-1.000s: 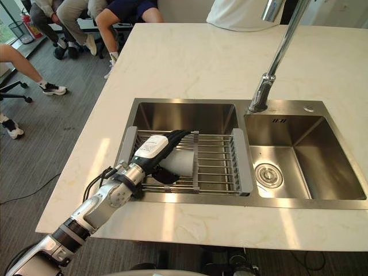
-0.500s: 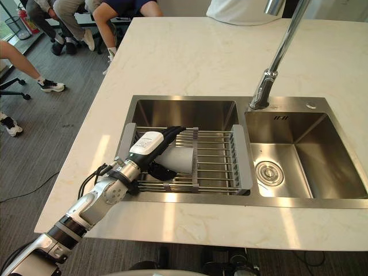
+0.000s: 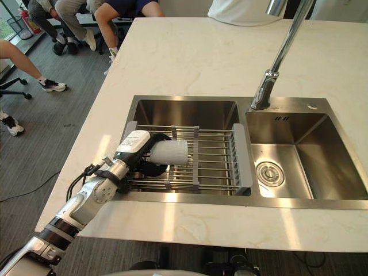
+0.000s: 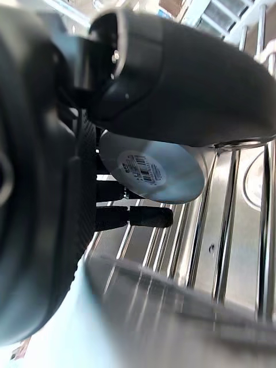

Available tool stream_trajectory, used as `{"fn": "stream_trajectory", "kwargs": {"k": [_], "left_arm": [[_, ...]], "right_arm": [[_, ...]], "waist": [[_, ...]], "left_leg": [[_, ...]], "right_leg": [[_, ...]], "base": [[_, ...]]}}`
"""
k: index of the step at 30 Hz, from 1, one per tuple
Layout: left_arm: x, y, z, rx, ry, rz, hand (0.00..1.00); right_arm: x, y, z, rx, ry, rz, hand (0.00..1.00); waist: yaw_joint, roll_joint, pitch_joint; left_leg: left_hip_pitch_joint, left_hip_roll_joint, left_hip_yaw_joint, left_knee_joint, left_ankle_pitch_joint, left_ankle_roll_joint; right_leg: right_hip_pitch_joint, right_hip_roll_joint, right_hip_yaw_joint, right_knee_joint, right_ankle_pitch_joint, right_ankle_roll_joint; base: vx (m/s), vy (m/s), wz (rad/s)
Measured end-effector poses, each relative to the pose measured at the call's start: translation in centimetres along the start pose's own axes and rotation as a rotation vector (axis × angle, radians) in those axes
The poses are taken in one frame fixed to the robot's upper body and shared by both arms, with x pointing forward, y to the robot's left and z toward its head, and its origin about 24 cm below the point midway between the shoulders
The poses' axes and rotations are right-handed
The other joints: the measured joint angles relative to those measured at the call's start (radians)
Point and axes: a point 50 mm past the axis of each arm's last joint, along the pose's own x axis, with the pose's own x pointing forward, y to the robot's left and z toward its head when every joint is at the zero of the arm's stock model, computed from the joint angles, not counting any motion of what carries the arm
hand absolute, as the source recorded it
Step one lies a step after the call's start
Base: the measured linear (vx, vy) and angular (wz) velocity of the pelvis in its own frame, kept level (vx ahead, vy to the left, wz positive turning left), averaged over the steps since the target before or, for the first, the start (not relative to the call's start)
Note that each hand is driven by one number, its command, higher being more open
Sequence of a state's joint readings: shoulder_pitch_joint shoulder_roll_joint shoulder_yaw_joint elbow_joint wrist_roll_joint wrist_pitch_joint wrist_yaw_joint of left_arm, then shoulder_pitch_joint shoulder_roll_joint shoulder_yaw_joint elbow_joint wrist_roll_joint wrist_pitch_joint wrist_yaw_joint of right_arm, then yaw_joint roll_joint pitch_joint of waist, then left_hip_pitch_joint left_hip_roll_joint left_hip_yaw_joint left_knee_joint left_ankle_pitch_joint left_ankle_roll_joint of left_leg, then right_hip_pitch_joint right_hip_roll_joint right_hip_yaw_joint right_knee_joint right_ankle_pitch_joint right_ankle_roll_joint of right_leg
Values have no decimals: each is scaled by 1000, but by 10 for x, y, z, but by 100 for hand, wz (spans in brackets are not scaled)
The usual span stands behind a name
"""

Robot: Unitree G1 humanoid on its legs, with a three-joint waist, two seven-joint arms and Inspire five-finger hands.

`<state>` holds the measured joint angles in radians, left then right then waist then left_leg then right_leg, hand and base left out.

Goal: Walk over to the sink, pick up the cup, carry it to the dishwasher, place the cup inside the dishwasher, then close the dishwasher door

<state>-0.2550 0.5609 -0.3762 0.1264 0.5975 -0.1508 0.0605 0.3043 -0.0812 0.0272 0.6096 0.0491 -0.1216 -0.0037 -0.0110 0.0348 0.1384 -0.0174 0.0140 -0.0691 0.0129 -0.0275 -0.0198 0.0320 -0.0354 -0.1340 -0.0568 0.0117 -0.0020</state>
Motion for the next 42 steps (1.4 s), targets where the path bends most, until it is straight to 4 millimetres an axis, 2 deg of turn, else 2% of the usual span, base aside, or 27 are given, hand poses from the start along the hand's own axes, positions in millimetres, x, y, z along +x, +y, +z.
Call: {"fn": "stream_trajectory", "kwargs": {"k": [9,13,19,23,27,31,38,42], "left_arm": [[-3,1,-1,-23,7,12,0],[-10,1,1,-151,20,61,0],[-17,-2,7,-250,14,76,0],[-21,-3,18,-373,0,136,0],[-23,8,37,-534,-57,249,0],[-27,12,48,-677,-88,323,0],[-43,18,44,-917,-33,484,0],[-52,12,39,-1031,17,536,0]], "right_arm": [[3,0,1,-4,7,3,100],[4,0,0,-4,11,3,100],[5,-1,-1,-10,25,2,100],[8,-3,-3,-20,46,0,100],[8,-4,-4,-23,52,-7,100],[9,-4,-4,-24,55,-14,100],[9,-4,-6,-23,66,-22,100],[8,-4,-12,-22,97,-22,100]], "waist": [[-3,0,0],[-2,0,0],[11,0,0],[21,0,0],[22,1,-1],[23,0,-2],[26,-1,-10],[42,-1,-33]], "left_leg": [[1,0,-1,0,0,0],[1,0,-3,0,0,0],[1,-2,-8,4,0,1],[1,-5,-12,8,0,1],[2,-9,-16,13,0,1],[8,-12,-16,14,0,2],[9,-16,-16,16,-1,3],[8,-18,-20,17,-1,4]], "right_leg": [[1,0,0,0,0,1],[2,0,-1,0,0,1],[5,0,-5,0,0,2],[8,-3,-8,3,-1,3],[9,-8,-8,9,-3,6],[8,-11,-6,20,-8,9],[8,-15,-2,24,-8,10],[8,-16,-3,24,-8,10]], "base": [[0,0,0],[0,0,0],[0,0,0],[0,0,2],[0,0,1],[0,0,0],[-2,1,-1],[0,0,0]]}}
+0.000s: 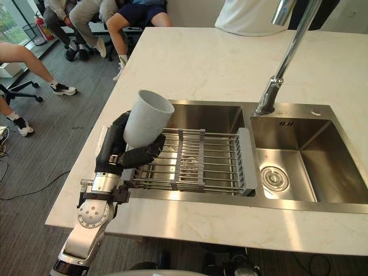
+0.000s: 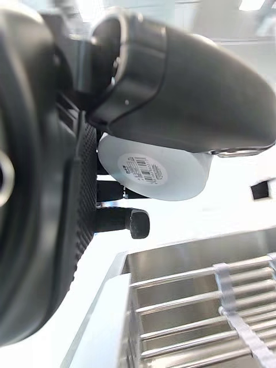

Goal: Walk over to the sink, pick up the cup, carry it to the dishwasher, place the cup inside the dishwasher, then close the dishwasher door

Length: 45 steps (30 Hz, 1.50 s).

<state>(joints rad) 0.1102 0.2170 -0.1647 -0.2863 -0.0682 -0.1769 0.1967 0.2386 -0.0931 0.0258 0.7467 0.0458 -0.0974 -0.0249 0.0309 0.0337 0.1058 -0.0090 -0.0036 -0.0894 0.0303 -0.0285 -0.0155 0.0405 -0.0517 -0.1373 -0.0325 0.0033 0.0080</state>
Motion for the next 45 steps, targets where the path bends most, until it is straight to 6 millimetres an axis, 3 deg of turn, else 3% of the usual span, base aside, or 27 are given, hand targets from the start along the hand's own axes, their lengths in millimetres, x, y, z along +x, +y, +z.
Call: {"fn": "stream_trajectory", "kwargs": {"k": [10,12,14,17,20,22,25,27,28,29,32,33,36,38,39,41,45], "left_arm": [[-21,0,6,-119,22,51,0],[-22,0,10,-134,8,57,0],[-22,0,12,-138,1,60,0],[-20,-4,14,-151,-8,54,0],[-18,-14,17,-179,-21,31,0],[-19,-19,19,-204,-30,29,0],[-18,-29,28,-257,-64,26,0],[-19,-43,33,-310,-76,-14,0],[-19,-45,33,-314,-73,-27,0],[-18,-48,34,-314,-77,-49,0],[-12,-61,41,-348,-110,-125,0],[-9,-66,46,-367,-138,-158,0],[0,-77,54,-388,-185,-220,0],[7,-89,51,-401,-184,-271,0],[8,-89,50,-398,-180,-274,0],[7,-87,30,-376,-92,-263,0],[5,-86,21,-362,-44,-253,0]], "right_arm": [[0,1,-6,-12,31,2,100],[2,4,-2,-19,20,6,100],[5,8,5,-22,8,13,100],[8,15,12,-39,-17,30,100],[9,18,17,-49,-28,31,100],[7,21,18,-46,-44,35,100],[7,27,37,-51,-123,48,100],[13,28,53,-61,-163,47,100],[14,29,55,-62,-165,49,100],[15,31,60,-56,-180,52,100],[15,18,59,-67,-179,5,100],[15,12,55,-76,-167,-13,100],[15,11,50,-73,-145,-14,100],[15,11,45,-53,-126,-15,100],[15,13,45,-47,-124,-13,100],[13,24,39,-10,-109,7,100],[12,28,30,-8,-70,24,100]], "waist": [[29,-9,-26],[40,-12,-25],[40,-15,-20],[29,-13,-5],[33,-19,5],[52,-30,-2],[96,-24,-10],[98,21,14],[98,22,14],[93,17,16],[63,4,19],[49,10,8],[23,25,-2],[11,51,-19],[9,49,-19],[7,18,-32],[7,15,-38]], "left_leg": [[-31,-5,-36,13,0,2],[-52,-2,-30,33,-7,1],[-73,1,-31,78,-25,1],[-88,3,-67,145,-48,5],[-107,-29,-136,152,-39,19],[-140,-57,-197,178,-31,9],[-242,-71,-300,202,18,-58],[-265,-28,-395,164,73,-99],[-257,-10,-386,134,92,-89],[-256,23,-308,87,106,-32],[-304,34,-49,238,59,-4],[-279,47,50,277,31,-12],[-195,99,152,277,-31,-19],[-125,115,235,131,-40,-36],[-117,111,236,108,-30,-49],[-67,59,217,4,28,-22],[-51,19,188,-6,40,-4]], "right_leg": [[-13,-2,-31,2,-3,4],[-56,-3,-21,59,-21,12],[-96,-3,22,146,-46,26],[-116,8,171,242,-65,45],[-159,-1,308,506,-196,63],[-130,0,354,562,-251,73],[-101,8,308,395,-293,49],[-72,56,209,322,-263,18],[-71,65,190,324,-255,5],[-74,64,151,305,-238,-17],[-80,12,62,271,-206,-13],[-91,-18,26,264,-190,-4],[-103,-43,-38,250,-173,12],[-103,-51,-95,237,-162,36],[-101,-53,-99,233,-159,39],[-62,-81,-117,178,-132,73],[-15,-110,-143,144,-113,94]], "base": [[-12,-2,9],[-19,8,-10],[-32,30,-6],[-84,88,26],[-93,26,76],[-98,-137,108],[-150,-240,106],[-224,-241,112],[-210,-192,86],[-184,-127,79],[-207,-86,97],[-116,-21,89],[-89,79,84],[-89,201,72],[-54,194,41],[3,171,32],[2,136,33]]}}
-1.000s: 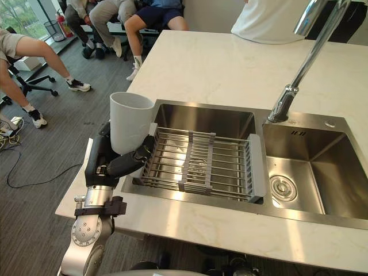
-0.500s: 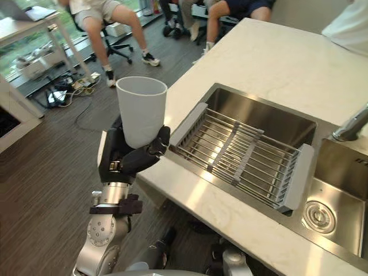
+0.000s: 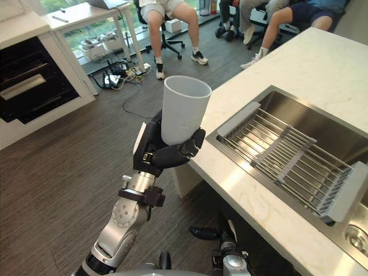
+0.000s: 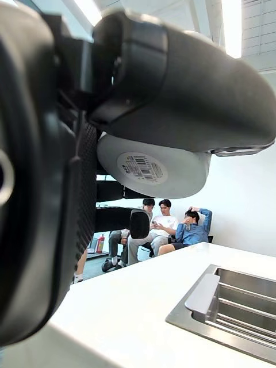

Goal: Walk over to the sink, pick up the cup, carry it to the dishwasher, place the cup inside the dishwasher, then close the dishwasher door

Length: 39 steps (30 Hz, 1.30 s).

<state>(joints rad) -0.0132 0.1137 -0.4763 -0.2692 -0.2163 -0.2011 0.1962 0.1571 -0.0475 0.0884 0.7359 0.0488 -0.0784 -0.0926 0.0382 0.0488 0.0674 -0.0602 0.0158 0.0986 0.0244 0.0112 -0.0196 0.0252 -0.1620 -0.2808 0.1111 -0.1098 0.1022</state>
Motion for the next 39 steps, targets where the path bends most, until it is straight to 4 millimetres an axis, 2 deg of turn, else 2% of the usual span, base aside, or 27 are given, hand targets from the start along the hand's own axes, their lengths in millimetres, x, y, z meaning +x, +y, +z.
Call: {"fn": "stream_trajectory", "kwargs": {"k": [4,7,10,13,15,17,18,19,20,23,24,25,26,27,28,29,31,34,35,36,37,38,39], "left_arm": [[-3,7,0,14,4,27,0],[-7,19,3,41,1,63,0],[-20,28,10,42,-5,118,0],[-24,33,15,48,-19,139,0],[-27,35,17,44,-24,159,0],[-27,37,17,54,-25,164,0],[-28,37,17,56,-22,164,0],[-28,38,17,57,-23,174,0],[-28,39,17,57,-26,184,0],[-28,38,17,59,-28,199,0],[-27,37,17,49,-30,200,0],[-27,36,17,44,-31,200,0],[-27,34,17,40,-32,194,0],[-28,33,16,29,-26,202,0],[-30,31,14,16,-16,209,0],[-32,27,13,-9,-10,211,0],[-31,21,13,-39,-18,202,0],[-30,19,16,-52,-33,201,0],[-30,20,17,-52,-36,200,0],[-30,20,18,-52,-40,197,0],[-28,19,19,-51,-46,186,0],[-28,19,19,-57,-47,183,0],[-28,20,19,-62,-48,180,0]], "right_arm": [[-1,2,-3,-22,9,19,100],[-1,-24,-1,-51,-4,44,100],[-3,-50,-2,-17,1,-50,100],[-4,-61,-2,5,1,-94,100],[-4,-59,-5,8,11,-89,100],[-3,-51,-10,25,32,-77,100],[-3,-46,-13,35,46,-67,100],[-4,-38,-16,45,57,-45,100],[-3,-32,-17,47,60,-25,100],[-3,-20,-14,73,44,-2,100],[-3,-20,-11,75,30,-1,100],[-3,-20,-10,75,27,-2,100],[-3,-21,-9,75,23,-7,100],[-3,-23,-9,72,19,-15,100],[-4,-24,-9,69,20,-21,100],[-4,-27,-6,63,7,-34,100],[-4,-30,0,59,-23,-46,100],[-4,-32,12,62,-81,-55,100],[-4,-33,16,63,-98,-61,100],[-4,-33,18,65,-106,-63,100],[-4,-32,19,77,-112,-67,100],[-4,-33,19,92,-114,-73,100],[-4,-30,17,124,-111,-73,100]], "waist": [[1,-8,-8],[3,-11,-9],[5,-23,-10],[-2,-50,6],[4,-45,4],[12,-56,2],[11,-49,3],[12,-48,2],[15,-49,2],[12,-57,9],[11,-53,16],[11,-56,17],[12,-74,12],[15,-80,15],[16,-62,4],[16,-36,-10],[18,-24,-16],[28,-24,-13],[28,-30,-9],[28,-28,-9],[22,-29,-7],[22,-25,-9],[22,-43,-8]], "left_leg": [[1,-1,-4,-1,3,4],[7,0,-5,-16,11,6],[7,-10,-13,-21,6,7],[5,-45,-66,14,-26,12],[0,-57,-116,72,-54,32],[6,-80,-177,106,-75,53],[10,-81,-228,129,-84,64],[8,-83,-282,144,-95,74],[8,-90,-321,150,-99,75],[11,-125,-445,174,-112,77],[8,-143,-501,200,-127,71],[5,-154,-526,213,-135,65],[-5,-194,-576,248,-163,53],[-11,-215,-617,298,-203,47],[-22,-196,-610,315,-215,46],[-42,-159,-589,344,-224,29],[-64,-117,-521,366,-229,11],[-77,-65,-325,375,-231,11],[-83,-35,-206,379,-247,35],[-87,-6,-133,380,-259,48],[-91,60,10,379,-240,25],[-88,58,56,364,-223,27],[-75,25,55,321,-200,36]], "right_leg": [[10,3,2,-13,9,1],[16,8,1,-26,17,4],[17,-3,-12,-18,10,5],[13,-55,-59,99,-49,19],[-17,-78,-63,254,-58,3],[-52,-103,-14,414,-57,-49],[-107,-89,64,522,-86,-93],[-134,-33,145,533,-153,-92],[-162,7,201,532,-183,-89],[-254,105,349,525,-210,-81],[-280,144,411,493,-206,-71],[-286,153,436,463,-202,-68],[-284,135,448,363,-158,-69],[-273,112,399,369,-93,-65],[-260,114,368,352,-96,-71],[-234,120,305,315,-89,-85],[-189,127,220,274,-85,-92],[-122,126,143,232,-85,-93],[-97,123,122,215,-85,-94],[-88,120,110,213,-88,-98],[-73,110,78,218,-92,-101],[-71,97,69,221,-94,-98],[-69,73,73,204,-105,-85]], "base": [[-16,17,5],[0,0,0],[29,19,11],[55,37,53],[95,73,74],[128,56,95],[163,6,124],[178,-18,144],[129,-32,122],[127,-113,137],[136,-187,156],[171,-256,153],[184,-246,150],[192,-232,144],[216,-189,134],[200,-144,133],[201,-140,124],[138,-65,89],[72,13,62],[74,57,85],[50,97,70],[42,121,74],[35,143,46]]}}
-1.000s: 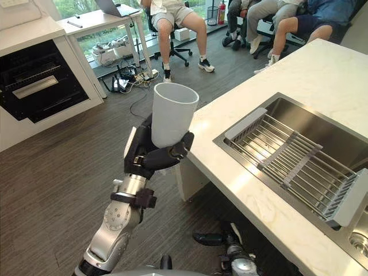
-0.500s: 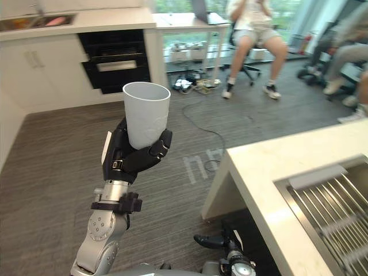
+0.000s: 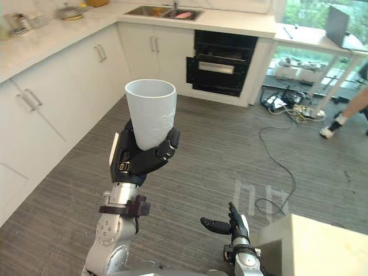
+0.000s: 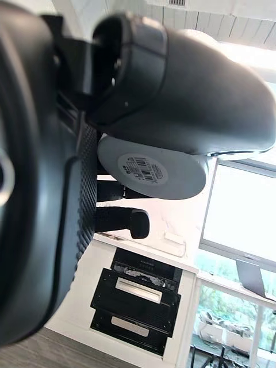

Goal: Walk over to the sink, pick up the cup, carry it to the dishwasher, place the cup inside the dishwasher, then close the dishwasher door

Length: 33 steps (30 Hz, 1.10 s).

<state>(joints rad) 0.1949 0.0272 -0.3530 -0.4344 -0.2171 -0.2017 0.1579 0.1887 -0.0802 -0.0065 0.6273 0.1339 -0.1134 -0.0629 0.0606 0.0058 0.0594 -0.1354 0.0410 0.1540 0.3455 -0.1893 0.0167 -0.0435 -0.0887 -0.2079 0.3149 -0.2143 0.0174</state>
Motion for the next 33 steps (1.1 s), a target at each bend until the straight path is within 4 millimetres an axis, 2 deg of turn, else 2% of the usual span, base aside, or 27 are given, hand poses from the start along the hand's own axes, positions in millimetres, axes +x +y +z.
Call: {"fn": "stream_trajectory", "kwargs": {"k": [1,3,5,9,15,19,20,27,33], "left_arm": [[0,2,-1,6,3,3,0],[-2,6,-9,21,42,0,0],[-6,9,-15,30,82,5,0],[-10,12,-17,40,101,5,0],[-15,33,-34,107,187,53,0],[-20,43,-36,133,211,79,0],[-34,69,-32,199,238,183,0],[-34,69,-32,197,239,184,0],[-36,70,-36,174,257,196,0]], "right_arm": [[0,3,-3,11,11,4,100],[-2,5,-14,17,55,3,100],[-3,6,-26,19,113,9,100],[-6,3,-38,21,168,-2,100],[-2,-3,-36,-1,176,-14,100],[-1,-8,-38,-15,194,-24,100],[8,-16,-31,-82,204,-33,100],[7,-16,-32,-82,207,-34,100],[4,-17,-42,-81,258,-39,100]], "waist": [[1,-13,2],[0,-11,2],[0,-10,2],[-11,-11,2],[-42,-11,1],[-51,-11,0],[-55,11,14],[-54,11,14],[-48,10,14]], "left_leg": [[10,-26,-5,-35,21,9],[27,-56,-23,-91,54,18],[52,-70,-26,-130,71,22],[79,-78,-15,-187,98,25],[145,-73,-12,-369,203,19],[164,-66,-15,-427,241,16],[155,-64,-48,-434,266,19],[155,-65,-52,-434,267,19],[154,-66,-61,-434,267,18]], "right_leg": [[11,-12,15,-32,-2,10],[38,-20,14,-92,25,34],[61,-24,20,-124,41,36],[62,-24,47,-141,55,40],[61,-6,55,-192,96,27],[60,6,52,-204,108,23],[94,22,20,-287,156,22],[97,21,14,-289,156,22],[108,20,0,-300,157,22]], "base": [[35,119,40],[35,114,32],[27,93,14],[3,25,-8],[-27,-49,-7],[-29,-45,0],[0,0,0],[0,0,2],[0,0,6]]}}
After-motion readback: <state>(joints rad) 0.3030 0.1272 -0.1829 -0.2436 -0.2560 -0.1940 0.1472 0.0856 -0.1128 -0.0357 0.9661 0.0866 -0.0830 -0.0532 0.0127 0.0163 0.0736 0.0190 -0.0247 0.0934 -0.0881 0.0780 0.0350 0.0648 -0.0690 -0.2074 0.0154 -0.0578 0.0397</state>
